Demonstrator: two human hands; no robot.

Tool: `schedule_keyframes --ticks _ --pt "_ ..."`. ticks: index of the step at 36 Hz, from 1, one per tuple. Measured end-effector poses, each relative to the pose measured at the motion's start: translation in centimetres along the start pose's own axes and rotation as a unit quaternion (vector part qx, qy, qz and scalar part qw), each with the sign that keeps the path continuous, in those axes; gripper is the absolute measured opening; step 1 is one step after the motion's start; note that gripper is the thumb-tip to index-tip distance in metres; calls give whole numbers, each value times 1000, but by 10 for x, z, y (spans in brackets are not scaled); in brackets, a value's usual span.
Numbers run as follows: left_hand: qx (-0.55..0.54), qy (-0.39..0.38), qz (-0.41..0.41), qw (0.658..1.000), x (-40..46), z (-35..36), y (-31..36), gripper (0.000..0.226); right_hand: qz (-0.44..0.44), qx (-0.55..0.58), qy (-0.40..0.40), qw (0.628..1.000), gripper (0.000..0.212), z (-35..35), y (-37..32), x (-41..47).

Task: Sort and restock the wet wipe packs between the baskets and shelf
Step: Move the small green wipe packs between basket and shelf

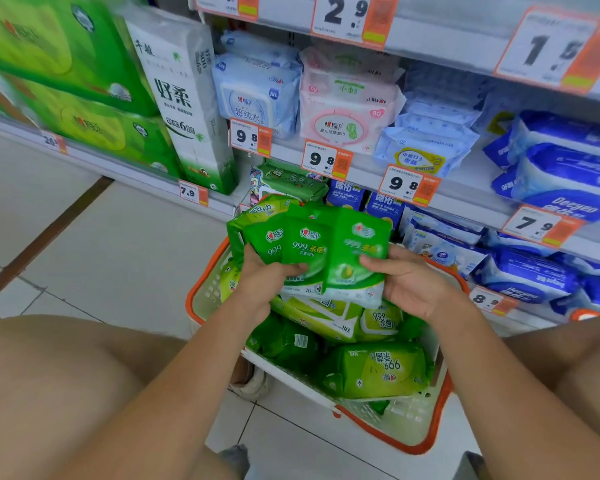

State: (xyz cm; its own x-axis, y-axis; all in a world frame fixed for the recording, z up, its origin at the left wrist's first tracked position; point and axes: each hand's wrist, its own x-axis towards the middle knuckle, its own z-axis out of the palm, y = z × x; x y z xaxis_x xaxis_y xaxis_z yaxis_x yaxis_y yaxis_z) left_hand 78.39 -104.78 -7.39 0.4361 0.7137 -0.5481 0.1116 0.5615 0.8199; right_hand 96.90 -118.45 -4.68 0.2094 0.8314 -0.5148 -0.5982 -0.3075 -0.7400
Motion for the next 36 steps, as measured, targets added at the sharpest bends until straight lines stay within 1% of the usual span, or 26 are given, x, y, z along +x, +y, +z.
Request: schedule_keyframes --ticks 1,2,3,4,5,6,8,9,11,13,14,15,16,17,19,21,24,25,27,28,29,31,32,33,34,36 --pt "-2 -19 11 1000 -4 2 4 120 -3 -27 -12 1000 53 10 -1 0" --pt "4 -36 27 999 -6 4 8 108 -12 -52 -16 998 54 19 -1 2" --pt "10 -53 40 998 -12 6 13 96 -23 -64 -14 998 56 27 -1 3" --pt "13 -64 50 997 -13 7 16 90 -36 -63 -10 997 57 31 0 5" --pt "7 -76 47 996 -17 7 21 91 -48 -46 -5 998 59 35 0 5" --pt "1 -83 42 996 -17 6 23 98 -58 -23 -3 998 61 36 1 6" --pt "-11 -83 27 996 -18 6 28 120 -64 18 -14 998 67 41 0 5" --pt "-13 -86 18 996 -18 7 31 124 -68 24 -25 997 69 44 -1 3" --pt "-4 -97 33 995 -26 14 39 120 -92 1 -41 995 63 54 -4 -2" --pt "49 -117 75 989 -47 25 55 118 -120 -24 -43 991 59 63 -9 -7" --pt "83 -125 107 983 -52 28 61 112 -134 -34 -44 989 60 68 -12 -9" --pt "112 -133 130 976 -55 30 68 101 -146 -44 -45 987 63 73 -17 -12" --pt "138 -138 148 969 -57 32 77 89 -157 -56 -43 985 64 79 -23 -16" --pt "147 -153 155 965 -59 33 88 82 -166 -61 -39 984 63 86 -33 -21" --pt "124 -183 151 963 -61 37 117 73 -185 -61 -37 980 60 97 -58 -30" --pt "84 -204 153 963 -60 41 149 65 -215 -81 -41 972 61 109 -89 -39" --pt "90 -227 188 951 -60 55 195 55 -239 -99 -51 965 63 123 -136 -42" --pt "99 -226 212 945 -62 61 211 46 -246 -112 -58 961 63 129 -151 -40" --pt "126 -194 267 935 -61 75 248 21 -269 -124 -52 954 64 141 -183 -35" --pt "143 -165 296 930 -59 80 267 16 -279 -119 -41 952 65 146 -200 -32" --pt "159 -129 325 923 -56 83 285 25 -285 -116 -33 951 66 152 -218 -28" --pt "191 -59 385 901 -37 84 314 54 -282 -93 -25 954 60 160 -252 -13" --pt "217 -21 415 884 -26 83 327 54 -272 -74 -25 959 52 164 -270 -4" --pt "252 15 442 861 -11 78 339 50 -260 -59 -24 964 42 168 -288 5" --pt "312 48 463 828 2 73 350 45 -252 -59 -17 966 31 170 -304 16" --pt "449 75 483 748 29 65 367 39 -248 -94 9 964 13 171 -333 46"
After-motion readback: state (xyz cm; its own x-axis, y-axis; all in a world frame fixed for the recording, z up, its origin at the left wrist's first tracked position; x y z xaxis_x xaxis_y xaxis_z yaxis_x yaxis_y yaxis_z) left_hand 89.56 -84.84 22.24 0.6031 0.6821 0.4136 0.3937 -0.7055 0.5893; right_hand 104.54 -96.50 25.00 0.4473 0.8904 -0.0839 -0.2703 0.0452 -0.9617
